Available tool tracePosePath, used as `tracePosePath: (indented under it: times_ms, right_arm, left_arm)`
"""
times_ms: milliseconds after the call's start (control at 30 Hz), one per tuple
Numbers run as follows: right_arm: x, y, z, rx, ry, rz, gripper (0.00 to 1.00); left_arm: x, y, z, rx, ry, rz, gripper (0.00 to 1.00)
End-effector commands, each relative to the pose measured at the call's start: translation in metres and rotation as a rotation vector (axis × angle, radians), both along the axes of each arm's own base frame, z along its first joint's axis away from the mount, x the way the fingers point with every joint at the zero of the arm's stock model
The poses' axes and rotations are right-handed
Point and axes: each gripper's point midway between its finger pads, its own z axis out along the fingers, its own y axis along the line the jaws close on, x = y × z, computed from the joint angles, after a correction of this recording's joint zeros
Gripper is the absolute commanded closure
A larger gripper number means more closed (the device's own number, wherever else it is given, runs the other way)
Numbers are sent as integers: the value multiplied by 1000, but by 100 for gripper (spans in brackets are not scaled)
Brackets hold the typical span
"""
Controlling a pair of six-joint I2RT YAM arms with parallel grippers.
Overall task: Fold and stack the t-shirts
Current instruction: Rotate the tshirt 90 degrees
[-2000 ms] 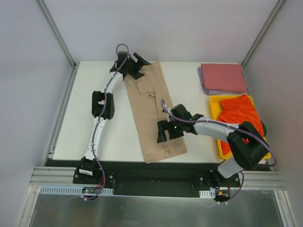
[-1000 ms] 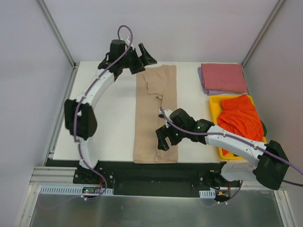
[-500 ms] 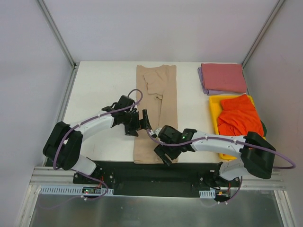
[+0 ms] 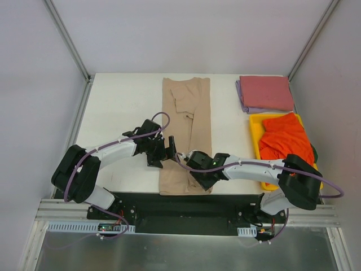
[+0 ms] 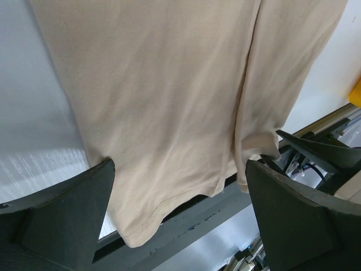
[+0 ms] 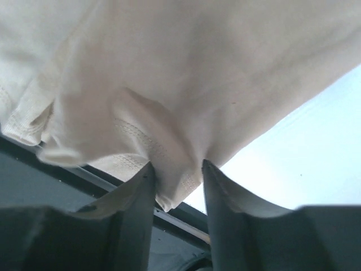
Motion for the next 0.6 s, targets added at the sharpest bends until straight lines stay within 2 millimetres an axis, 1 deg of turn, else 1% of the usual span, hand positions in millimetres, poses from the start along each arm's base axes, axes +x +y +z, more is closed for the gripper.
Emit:
tracePosePath:
  times_ms: [0,167,267,400,500,567]
  right_arm:
    - [13,-1,17,7,-78,-48,64]
    - [8,-6,16,-1,-61,-52,79]
    - [2,-12,19,3,-48,-60,85]
    - [-9,-16,22,38,-20,-37,88]
    - [-17,-18,20,43,-1,-6,90]
    - [-21,-19,19,35,4,12,92]
  left_arm:
    - [-1,5,-12,42,11,17,1]
    - [1,8,-15,69,16,28,1]
    - [1,10,-14,78,16,29,1]
    - [0,12,-16,89,21,33,1]
    - [-2,12,-17,91,29,36,1]
    - [-2,13,-18,95,35,39,1]
